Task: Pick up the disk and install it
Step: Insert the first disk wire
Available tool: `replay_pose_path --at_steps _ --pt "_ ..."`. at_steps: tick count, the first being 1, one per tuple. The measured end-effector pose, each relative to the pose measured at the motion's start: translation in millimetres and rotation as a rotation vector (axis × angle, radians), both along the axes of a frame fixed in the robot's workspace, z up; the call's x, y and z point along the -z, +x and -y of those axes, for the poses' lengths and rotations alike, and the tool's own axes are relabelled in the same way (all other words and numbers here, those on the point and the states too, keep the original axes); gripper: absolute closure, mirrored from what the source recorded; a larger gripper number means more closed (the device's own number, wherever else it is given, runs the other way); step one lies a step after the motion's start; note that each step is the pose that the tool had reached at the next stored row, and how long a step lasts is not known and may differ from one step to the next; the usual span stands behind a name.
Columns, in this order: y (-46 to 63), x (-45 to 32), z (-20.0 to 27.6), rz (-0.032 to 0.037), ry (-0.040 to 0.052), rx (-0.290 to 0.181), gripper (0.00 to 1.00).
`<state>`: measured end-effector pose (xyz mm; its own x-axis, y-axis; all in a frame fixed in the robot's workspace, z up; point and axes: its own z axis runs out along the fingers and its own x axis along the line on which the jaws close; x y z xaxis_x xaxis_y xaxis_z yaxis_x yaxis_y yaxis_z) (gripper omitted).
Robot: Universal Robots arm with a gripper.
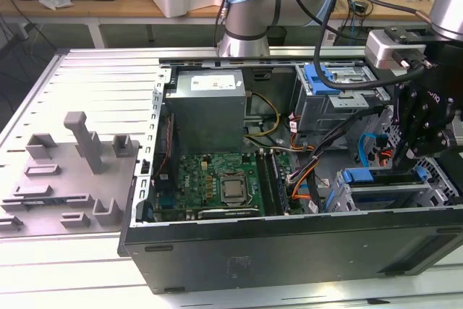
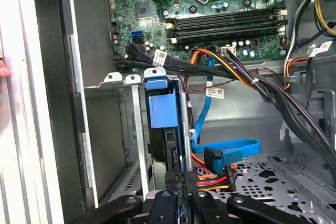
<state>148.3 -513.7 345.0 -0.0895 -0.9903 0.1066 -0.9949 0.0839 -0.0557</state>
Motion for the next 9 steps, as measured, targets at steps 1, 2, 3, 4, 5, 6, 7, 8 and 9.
replay_pose_path --at_steps 1,2,3,4,5,6,7,8,9 --pt "0.0 0.1 0.0 0.0000 0.0003 0.000 0.83" --pt "0.0 0.0 0.0 0.0000 0.0002 0.000 0.83" --pt "0.0 0.0 0.0 0.0000 0.0003 0.000 0.83" --pt "0.0 0.0 0.1 0.0000 0.0003 0.000 0.83" --pt "0.0 0.0 0.4 0.0000 0.0010 0.000 0.83" --pt "0.0 0.0 0.8 0.0000 0.0021 0.000 0.83" --pt "0.0 0.0 1.2 0.0000 0.0029 0.000 0.83" --pt "0.0 0.0 1.5 0.0000 0.0037 0.000 0.83" --pt "0.0 0.0 2.0 0.0000 0.0047 0.000 0.83"
